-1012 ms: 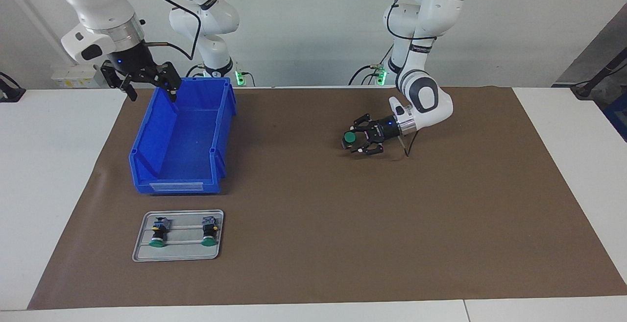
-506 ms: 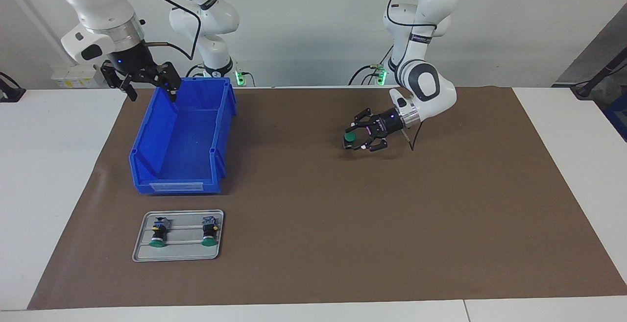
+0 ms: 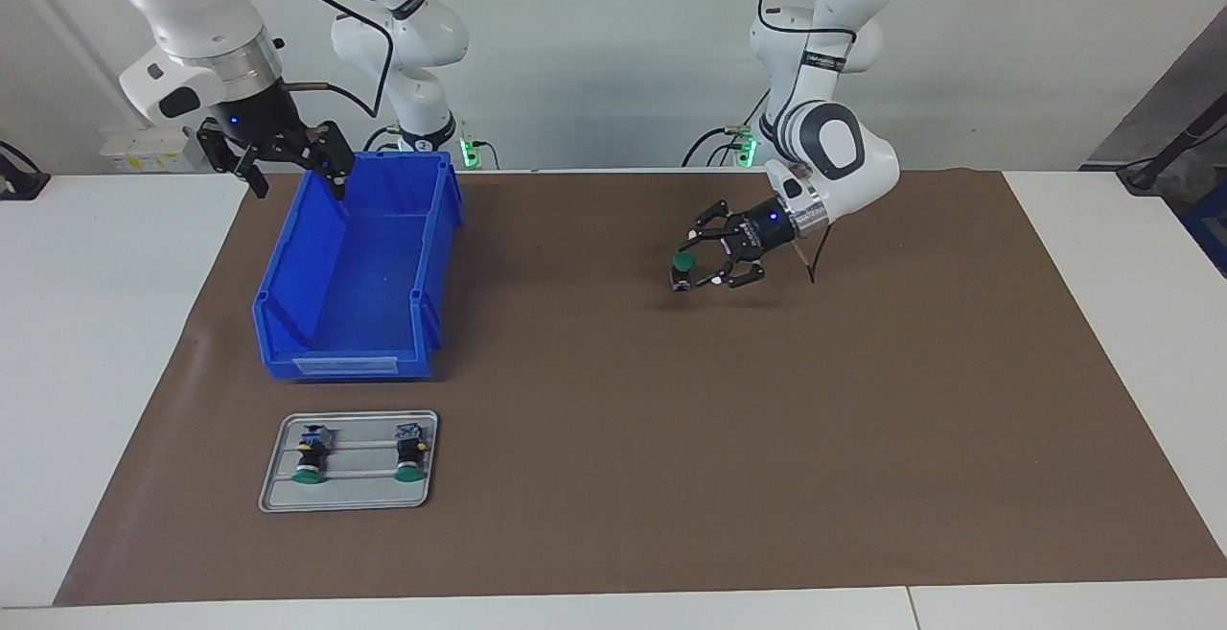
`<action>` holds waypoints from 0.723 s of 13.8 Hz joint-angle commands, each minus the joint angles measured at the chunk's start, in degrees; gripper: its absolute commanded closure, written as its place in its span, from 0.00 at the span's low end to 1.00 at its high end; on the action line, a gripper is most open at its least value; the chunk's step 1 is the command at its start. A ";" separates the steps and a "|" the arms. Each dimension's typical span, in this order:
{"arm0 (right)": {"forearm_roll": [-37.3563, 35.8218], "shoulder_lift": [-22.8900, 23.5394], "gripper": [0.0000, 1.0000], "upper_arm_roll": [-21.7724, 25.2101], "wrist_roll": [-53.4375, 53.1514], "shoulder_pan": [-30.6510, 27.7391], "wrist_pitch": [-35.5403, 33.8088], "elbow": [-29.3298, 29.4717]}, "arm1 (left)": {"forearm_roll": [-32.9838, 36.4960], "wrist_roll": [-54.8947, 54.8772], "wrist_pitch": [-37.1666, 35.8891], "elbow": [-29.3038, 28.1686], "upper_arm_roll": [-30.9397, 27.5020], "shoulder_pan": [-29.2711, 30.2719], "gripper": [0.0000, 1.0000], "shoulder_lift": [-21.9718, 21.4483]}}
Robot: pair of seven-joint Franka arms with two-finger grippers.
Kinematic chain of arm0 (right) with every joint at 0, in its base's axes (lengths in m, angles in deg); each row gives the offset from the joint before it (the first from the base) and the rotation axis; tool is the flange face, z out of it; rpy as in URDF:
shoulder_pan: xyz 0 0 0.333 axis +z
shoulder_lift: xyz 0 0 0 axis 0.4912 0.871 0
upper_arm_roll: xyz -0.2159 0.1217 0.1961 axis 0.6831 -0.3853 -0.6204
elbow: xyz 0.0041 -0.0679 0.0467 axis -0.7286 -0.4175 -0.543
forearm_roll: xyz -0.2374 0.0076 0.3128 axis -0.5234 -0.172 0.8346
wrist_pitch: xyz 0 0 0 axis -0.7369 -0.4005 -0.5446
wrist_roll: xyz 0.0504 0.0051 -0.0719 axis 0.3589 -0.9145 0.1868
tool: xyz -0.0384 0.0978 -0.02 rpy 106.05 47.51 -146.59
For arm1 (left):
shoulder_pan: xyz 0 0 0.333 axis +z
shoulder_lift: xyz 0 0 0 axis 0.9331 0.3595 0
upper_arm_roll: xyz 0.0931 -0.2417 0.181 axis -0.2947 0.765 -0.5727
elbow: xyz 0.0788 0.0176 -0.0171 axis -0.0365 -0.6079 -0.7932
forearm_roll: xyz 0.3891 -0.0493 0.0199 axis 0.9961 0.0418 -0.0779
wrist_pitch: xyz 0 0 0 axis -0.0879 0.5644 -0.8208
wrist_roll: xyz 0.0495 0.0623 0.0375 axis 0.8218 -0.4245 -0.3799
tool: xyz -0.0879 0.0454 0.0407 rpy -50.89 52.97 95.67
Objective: Place and press button with both arms
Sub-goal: 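Lift the left gripper up and away from the green button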
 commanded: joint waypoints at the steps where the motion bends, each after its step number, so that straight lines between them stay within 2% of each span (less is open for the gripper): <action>1: 1.17 -1.02 0.00 0.48 -0.62 0.26 -0.16 -1.12 | -0.61 9.67 8.29 3.25 0.93 -2.82 0.31 -2.36; 5: 1.17 -1.02 0.00 0.48 -0.62 0.26 -0.25 -1.12 | -0.61 23.04 20.23 8.35 2.86 -5.55 0.32 -2.63; 7: 1.17 -1.02 0.00 0.48 -0.62 0.26 -0.25 -1.12 | -0.61 30.85 32.51 11.17 8.11 -5.55 0.31 -2.54; 10: 1.17 -1.02 0.00 0.48 -0.62 0.26 -0.16 -1.12 | -0.69 38.96 47.30 13.11 14.45 -5.55 0.19 -2.10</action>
